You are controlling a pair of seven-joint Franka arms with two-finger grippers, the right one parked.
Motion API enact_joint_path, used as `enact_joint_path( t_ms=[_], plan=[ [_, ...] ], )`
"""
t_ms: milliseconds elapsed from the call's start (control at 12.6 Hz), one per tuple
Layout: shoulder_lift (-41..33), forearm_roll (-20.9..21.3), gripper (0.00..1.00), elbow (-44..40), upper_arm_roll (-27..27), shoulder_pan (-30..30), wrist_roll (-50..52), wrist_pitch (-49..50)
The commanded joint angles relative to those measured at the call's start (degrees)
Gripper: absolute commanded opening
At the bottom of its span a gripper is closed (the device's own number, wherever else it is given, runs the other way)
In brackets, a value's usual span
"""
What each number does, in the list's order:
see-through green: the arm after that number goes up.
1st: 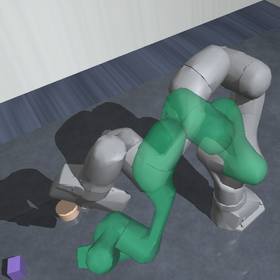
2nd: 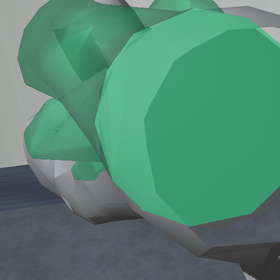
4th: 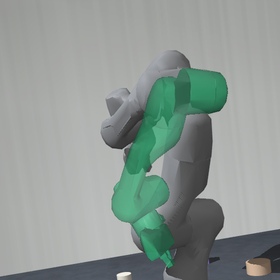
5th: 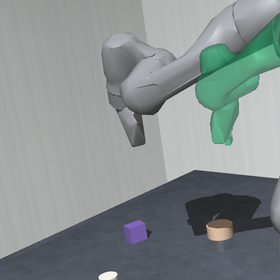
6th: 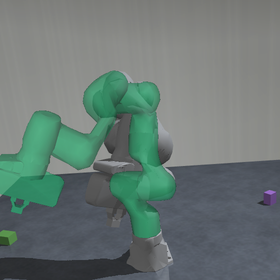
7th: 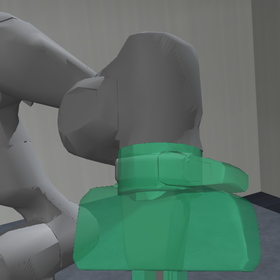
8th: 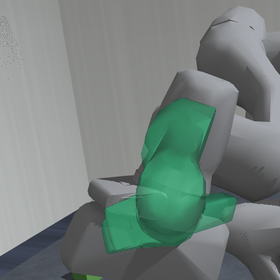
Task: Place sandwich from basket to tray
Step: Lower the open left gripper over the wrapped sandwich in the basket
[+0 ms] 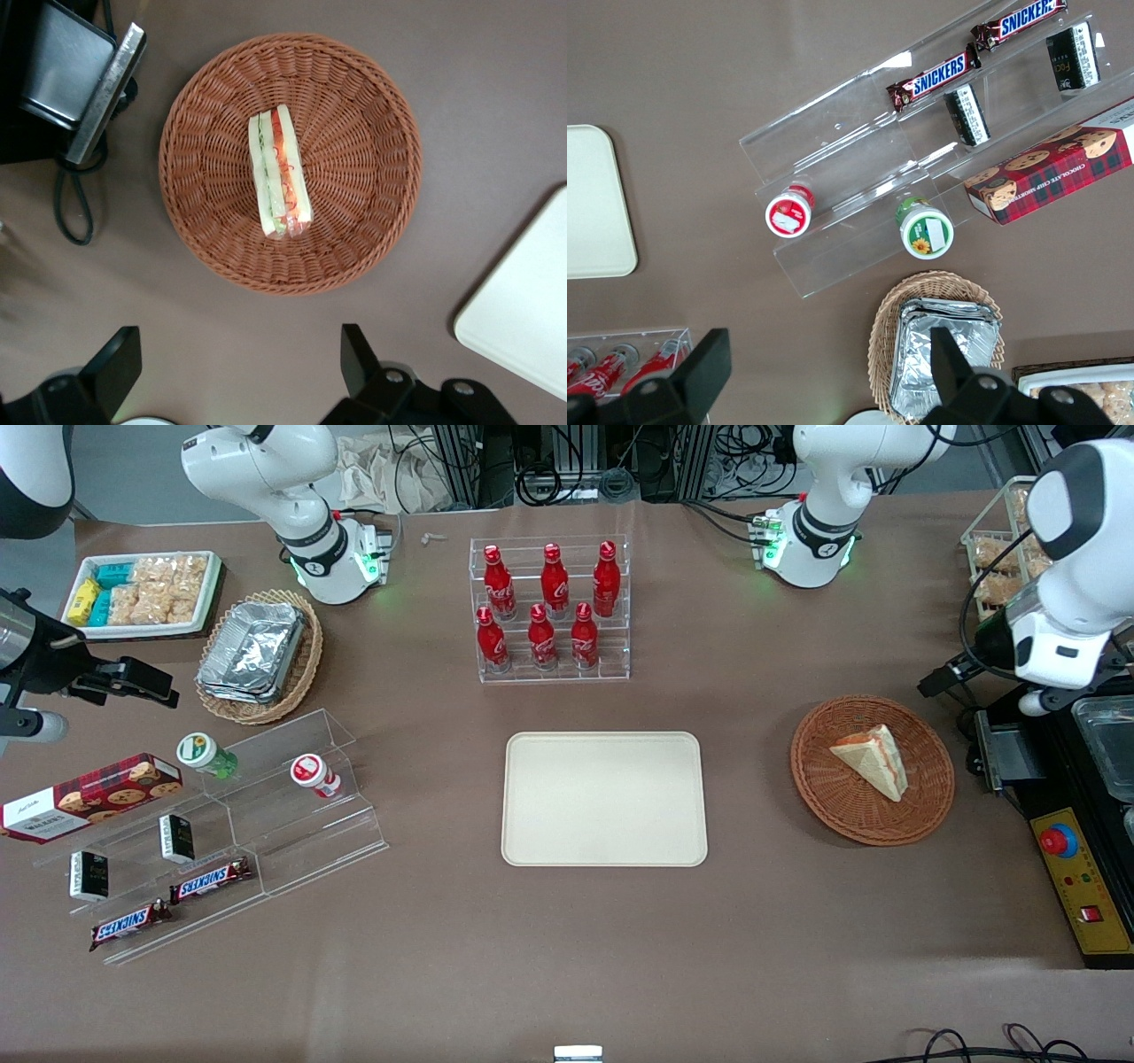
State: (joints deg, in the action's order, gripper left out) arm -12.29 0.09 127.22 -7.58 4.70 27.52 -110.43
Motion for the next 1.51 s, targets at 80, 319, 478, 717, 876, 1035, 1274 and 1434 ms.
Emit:
enact_joint_path(
  t_ms=[80, 319, 478, 717, 876, 1035, 1274, 1434],
  plan=[
    [1.9, 0.7, 1.0, 6.1, -0.1, 0.6, 4.2, -9.2],
    [5.3, 0.4, 1.0, 8.0, -0.1, 0.6, 5.0, -16.0],
    [7.8, 0.4, 1.0, 8.3, -0.1, 0.6, 6.3, -18.3],
    [12.1, 0.5, 1.0, 8.7, 0.0, 0.7, 8.9, -22.8],
    [17.2, 0.5, 1.0, 8.7, 0.0, 1.1, 11.3, -28.5],
    [20.6, 0.6, 1.0, 8.7, 0.1, 1.7, 13.1, -32.0],
    [23.4, 0.8, 0.93, 8.5, 0.1, 1.7, 12.9, -33.1],
    [24.2, 1.1, 0.57, 8.4, 0.1, 1.7, 12.6, -33.2]
  ],
)
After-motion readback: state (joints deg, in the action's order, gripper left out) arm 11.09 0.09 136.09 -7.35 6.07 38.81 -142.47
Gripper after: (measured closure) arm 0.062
